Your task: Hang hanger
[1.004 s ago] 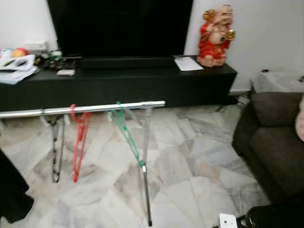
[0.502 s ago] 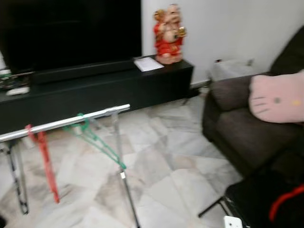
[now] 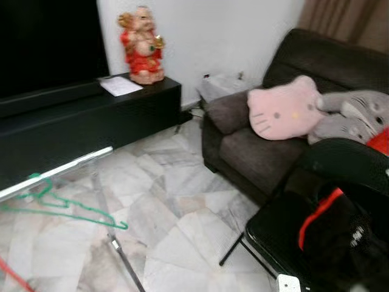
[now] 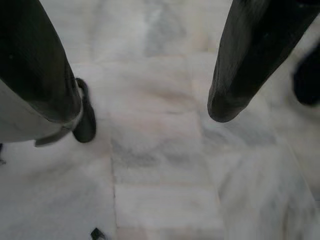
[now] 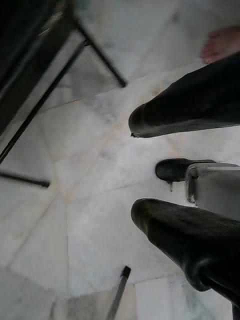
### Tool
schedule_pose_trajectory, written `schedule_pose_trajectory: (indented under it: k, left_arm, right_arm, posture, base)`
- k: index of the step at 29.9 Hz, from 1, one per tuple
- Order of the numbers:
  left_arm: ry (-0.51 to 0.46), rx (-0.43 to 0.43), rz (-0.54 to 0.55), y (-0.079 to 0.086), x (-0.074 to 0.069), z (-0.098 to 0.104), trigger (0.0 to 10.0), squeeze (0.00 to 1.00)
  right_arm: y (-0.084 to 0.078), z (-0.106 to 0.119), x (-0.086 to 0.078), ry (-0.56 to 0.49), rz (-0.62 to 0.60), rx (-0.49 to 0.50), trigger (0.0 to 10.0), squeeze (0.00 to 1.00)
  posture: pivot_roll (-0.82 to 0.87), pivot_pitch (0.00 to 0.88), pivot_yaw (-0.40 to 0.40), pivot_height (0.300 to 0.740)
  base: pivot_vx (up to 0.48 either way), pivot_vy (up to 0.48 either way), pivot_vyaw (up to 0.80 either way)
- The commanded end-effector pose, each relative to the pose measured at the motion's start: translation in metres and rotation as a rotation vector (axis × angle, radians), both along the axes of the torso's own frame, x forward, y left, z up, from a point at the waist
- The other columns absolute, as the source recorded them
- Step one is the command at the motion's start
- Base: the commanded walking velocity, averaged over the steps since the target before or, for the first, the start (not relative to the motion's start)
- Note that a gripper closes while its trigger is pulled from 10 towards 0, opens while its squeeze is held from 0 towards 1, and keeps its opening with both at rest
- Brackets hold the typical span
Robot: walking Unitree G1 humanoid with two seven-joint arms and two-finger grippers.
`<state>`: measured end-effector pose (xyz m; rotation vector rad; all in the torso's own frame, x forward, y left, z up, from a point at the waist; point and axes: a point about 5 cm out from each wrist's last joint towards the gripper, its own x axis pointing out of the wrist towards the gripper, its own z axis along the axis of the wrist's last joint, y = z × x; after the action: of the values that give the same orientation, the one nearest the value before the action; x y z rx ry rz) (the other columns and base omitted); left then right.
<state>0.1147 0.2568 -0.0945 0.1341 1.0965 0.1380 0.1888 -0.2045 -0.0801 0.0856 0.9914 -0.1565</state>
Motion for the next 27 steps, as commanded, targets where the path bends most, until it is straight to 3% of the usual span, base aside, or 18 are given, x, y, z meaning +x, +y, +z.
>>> schedule_pose_trajectory:
  k: [1,8,21,27]
  left_arm:
    - [0.009,0.003,0.005,0.008,-0.007,0.001,10.0,0.00]
    - [0.015,0.001,0.004,0.011,-0.008,0.001,10.0,0.00]
    - [0.015,-0.032,-0.031,-0.024,0.004,-0.006,10.0,0.00]
    - [0.007,-0.029,-0.018,-0.020,0.005,-0.004,10.0,0.00]
  right_arm:
    - [0.000,0.001,0.001,-0.004,-0.010,0.003,10.0,0.00]
    - [0.000,0.001,0.001,-0.005,-0.013,0.002,10.0,0.00]
    - [0.000,0.000,0.001,-0.006,-0.026,0.005,10.0,0.00]
    - [0.000,0.000,0.001,-0.008,-0.030,0.006,10.0,0.00]
  posture:
    - [0.07,0.000,0.016,0.740]
    - [0.07,0.000,0.017,0.740]
    - [0.06,0.000,0.017,0.740]
    - [0.06,0.000,0.015,0.740]
  base:
    - [0.000,0.000,-0.72]
    - [0.000,0.000,-0.72]
    - [0.000,0.000,-0.72]
    - [0.000,0.000,-0.72]
